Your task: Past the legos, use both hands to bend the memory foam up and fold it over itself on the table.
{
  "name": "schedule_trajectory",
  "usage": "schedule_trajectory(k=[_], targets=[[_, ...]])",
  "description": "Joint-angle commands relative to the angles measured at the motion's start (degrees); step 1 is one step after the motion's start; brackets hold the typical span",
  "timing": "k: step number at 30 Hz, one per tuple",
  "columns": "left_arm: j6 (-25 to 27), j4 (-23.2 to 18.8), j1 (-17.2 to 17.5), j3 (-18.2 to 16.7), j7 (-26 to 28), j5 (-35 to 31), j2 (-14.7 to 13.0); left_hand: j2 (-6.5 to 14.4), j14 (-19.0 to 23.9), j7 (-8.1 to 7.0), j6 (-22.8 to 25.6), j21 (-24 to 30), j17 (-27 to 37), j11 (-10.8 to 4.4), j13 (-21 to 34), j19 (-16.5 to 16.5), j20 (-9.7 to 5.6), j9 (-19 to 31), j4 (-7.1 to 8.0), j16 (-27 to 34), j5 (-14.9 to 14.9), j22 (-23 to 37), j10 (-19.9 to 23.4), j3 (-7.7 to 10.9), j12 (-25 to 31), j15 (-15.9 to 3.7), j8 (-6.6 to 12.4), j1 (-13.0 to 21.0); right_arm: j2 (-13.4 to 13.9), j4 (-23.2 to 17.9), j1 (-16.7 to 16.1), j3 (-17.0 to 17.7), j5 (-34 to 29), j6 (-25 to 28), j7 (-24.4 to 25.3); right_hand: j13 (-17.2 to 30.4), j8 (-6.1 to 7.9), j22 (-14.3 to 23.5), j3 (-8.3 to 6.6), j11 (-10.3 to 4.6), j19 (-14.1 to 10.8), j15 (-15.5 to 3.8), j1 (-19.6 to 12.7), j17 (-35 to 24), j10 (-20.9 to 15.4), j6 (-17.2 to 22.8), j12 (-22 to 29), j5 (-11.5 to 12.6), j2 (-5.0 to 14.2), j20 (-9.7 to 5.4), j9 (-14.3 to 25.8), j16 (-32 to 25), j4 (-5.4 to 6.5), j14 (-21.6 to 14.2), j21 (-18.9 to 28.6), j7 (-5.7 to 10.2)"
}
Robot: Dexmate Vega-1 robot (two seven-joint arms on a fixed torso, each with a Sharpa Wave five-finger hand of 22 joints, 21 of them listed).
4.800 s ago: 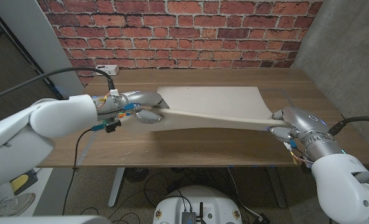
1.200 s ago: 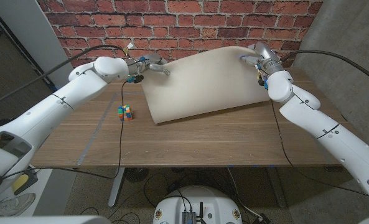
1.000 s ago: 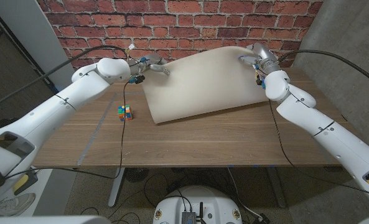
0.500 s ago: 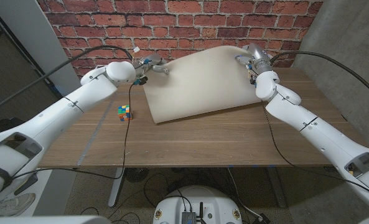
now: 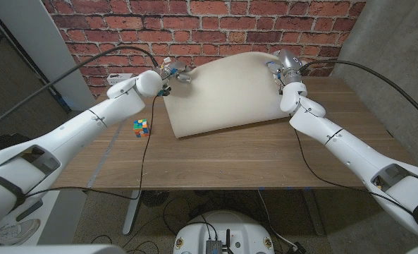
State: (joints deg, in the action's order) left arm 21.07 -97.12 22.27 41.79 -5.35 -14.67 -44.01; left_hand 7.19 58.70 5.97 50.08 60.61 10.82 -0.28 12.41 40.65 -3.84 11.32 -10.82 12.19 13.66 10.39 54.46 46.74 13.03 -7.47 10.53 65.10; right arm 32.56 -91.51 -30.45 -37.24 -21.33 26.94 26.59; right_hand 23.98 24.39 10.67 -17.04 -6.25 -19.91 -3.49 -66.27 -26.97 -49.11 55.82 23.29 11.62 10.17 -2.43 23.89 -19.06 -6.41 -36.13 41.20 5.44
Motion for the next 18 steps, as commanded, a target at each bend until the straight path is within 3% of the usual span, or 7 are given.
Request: schedule_trajectory(k=[1,7,18], targets=[[-0.7,5.0,-3.3,4.3,1.6,-10.1,3.8,0.4,-0.6,-0.13,-0.1,0.4,0.1,-0.03,0.1,-0.4,-1.21,0.2,0.38,-0.1,0.2,0.0,-0.5,0.08,-0.2,-0.15,-0.13,0.5,-1.9,5.1,3.2,-4.2,-5.5,3.3,3.9,0.0,-0.23,0.1,-0.08,0.58,-0.6,-9.6,-0.1,-0.4,0.0,0.1,-0.3,-0.1,-0.14,-2.03,0.0,0.0,0.03,-0.5,0.4,-0.06],[-1.6,8.1,-4.6,6.0,2.2,-13.7,5.8,0.5,-1.0,-0.11,-0.3,0.4,0.2,-0.21,0.2,-0.8,-1.22,0.2,0.45,-0.1,0.0,-0.1,-0.6,0.04,-0.3,-0.1,-0.14,0.4,-2.2,6.8,4.7,-7.1,-8.6,4.5,3.6,-0.3,-0.44,0.1,-0.06,0.76,-0.6,-9.53,0.0,-0.4,0.4,0.1,-0.6,-0.2,-0.11,-1.87,-0.2,0.0,0.01,-0.6,0.5,0.03],[-2.7,12.6,-5.7,8.2,5.1,-19.3,8.7,0.6,-1.3,-0.34,-0.6,0.6,0.2,-0.15,0.2,-0.9,-1.39,0.2,0.46,-0.1,-0.1,-0.1,-0.7,0.05,-0.4,-0.31,-0.12,0.3,-2.7,8.7,5.8,-9.4,-11.2,4.2,3.6,-0.6,-0.67,0.0,0.02,0.79,-0.9,-9.51,0.0,-0.4,0.4,0.1,-0.9,-0.5,-0.19,-1.74,-0.5,0.0,-0.07,-0.6,0.7,0.07]])
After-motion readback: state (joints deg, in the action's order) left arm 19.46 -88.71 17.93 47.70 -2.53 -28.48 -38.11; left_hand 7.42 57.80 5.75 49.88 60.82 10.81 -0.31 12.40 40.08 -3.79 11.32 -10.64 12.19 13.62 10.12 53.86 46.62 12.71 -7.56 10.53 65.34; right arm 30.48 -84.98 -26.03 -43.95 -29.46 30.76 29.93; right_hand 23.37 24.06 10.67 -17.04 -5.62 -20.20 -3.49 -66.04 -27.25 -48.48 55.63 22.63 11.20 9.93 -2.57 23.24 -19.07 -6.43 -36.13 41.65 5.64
